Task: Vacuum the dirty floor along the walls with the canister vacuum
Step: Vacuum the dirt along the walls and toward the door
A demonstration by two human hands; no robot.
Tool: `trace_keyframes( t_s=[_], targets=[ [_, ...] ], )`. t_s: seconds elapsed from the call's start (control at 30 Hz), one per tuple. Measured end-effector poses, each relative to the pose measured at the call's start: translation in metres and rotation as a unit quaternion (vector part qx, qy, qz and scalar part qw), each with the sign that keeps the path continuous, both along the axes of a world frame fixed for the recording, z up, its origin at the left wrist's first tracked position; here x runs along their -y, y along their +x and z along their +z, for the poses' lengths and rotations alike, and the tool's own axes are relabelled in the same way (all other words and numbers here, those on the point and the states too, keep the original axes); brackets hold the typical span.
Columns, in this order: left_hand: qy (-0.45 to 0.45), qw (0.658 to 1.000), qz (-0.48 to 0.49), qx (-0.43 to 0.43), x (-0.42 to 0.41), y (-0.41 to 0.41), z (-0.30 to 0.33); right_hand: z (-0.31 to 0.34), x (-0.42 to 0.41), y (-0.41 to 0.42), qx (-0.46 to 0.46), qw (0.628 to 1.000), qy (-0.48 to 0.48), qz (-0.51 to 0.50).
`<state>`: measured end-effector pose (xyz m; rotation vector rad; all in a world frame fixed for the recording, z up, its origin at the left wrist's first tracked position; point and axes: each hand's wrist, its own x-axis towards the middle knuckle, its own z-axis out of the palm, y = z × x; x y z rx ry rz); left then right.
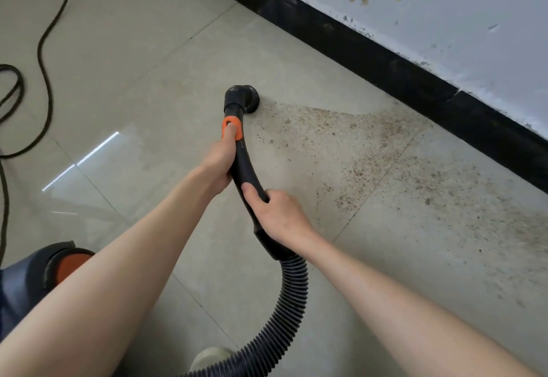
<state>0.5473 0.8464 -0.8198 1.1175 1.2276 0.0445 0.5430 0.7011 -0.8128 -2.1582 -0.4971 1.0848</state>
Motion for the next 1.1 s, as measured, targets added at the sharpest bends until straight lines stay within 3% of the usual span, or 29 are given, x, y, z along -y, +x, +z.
trace_keyframes(
  t_s=[0.5, 0.87, 1.1],
  targets=[
    [-0.041, 0.99, -0.134, -0.024, 0.08, 0.046, 0.055, 0.055, 0.053, 0.029, -0.059, 0.99, -0.053, -0.114],
    [-0.035, 0.978, -0.204, -0.019, 0.105, 0.062, 0.044, 0.04, 0.084, 0.028, -0.081, 0.981, 0.037, -0.174],
    [-0.02, 0.982, -0.189, -0.017, 0.115, 0.07, 0.037, 0.035, 0.103, 0.024, -0.116, 0.97, 0.091, -0.192]
  ],
)
